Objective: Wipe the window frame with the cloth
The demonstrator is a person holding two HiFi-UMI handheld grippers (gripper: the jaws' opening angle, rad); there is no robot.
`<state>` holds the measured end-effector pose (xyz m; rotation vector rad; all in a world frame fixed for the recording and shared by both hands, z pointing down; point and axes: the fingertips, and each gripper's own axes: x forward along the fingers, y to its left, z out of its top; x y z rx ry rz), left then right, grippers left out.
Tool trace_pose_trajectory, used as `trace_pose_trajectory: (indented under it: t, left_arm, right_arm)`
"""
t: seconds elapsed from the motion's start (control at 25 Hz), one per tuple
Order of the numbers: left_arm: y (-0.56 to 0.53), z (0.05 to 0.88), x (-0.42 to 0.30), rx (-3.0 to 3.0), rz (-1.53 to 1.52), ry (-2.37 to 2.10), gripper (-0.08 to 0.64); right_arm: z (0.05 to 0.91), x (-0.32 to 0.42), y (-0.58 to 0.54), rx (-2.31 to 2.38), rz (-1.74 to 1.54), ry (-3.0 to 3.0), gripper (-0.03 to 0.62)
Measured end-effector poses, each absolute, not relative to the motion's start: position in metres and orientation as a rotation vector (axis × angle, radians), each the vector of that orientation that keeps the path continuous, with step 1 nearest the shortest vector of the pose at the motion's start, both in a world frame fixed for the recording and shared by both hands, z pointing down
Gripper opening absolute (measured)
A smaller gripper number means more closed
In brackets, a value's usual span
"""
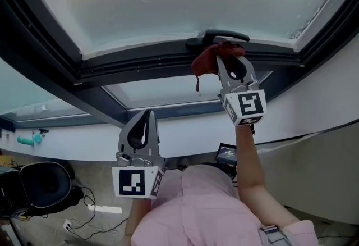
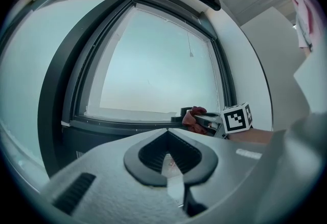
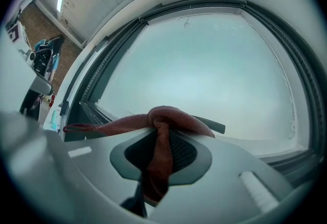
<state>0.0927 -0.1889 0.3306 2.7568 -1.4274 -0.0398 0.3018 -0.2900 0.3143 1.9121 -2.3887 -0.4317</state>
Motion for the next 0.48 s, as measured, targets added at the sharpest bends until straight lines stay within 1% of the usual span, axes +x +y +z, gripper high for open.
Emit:
trace_pose_trajectory:
  t: [0.48]
  left_arm:
    - [-0.179,0.338,0.098,2.748,-0.042,-1.432,-0.003]
  right_arm:
    - [0.313,0.300,-0.288,1.832,-0.459,-2.430,0.067]
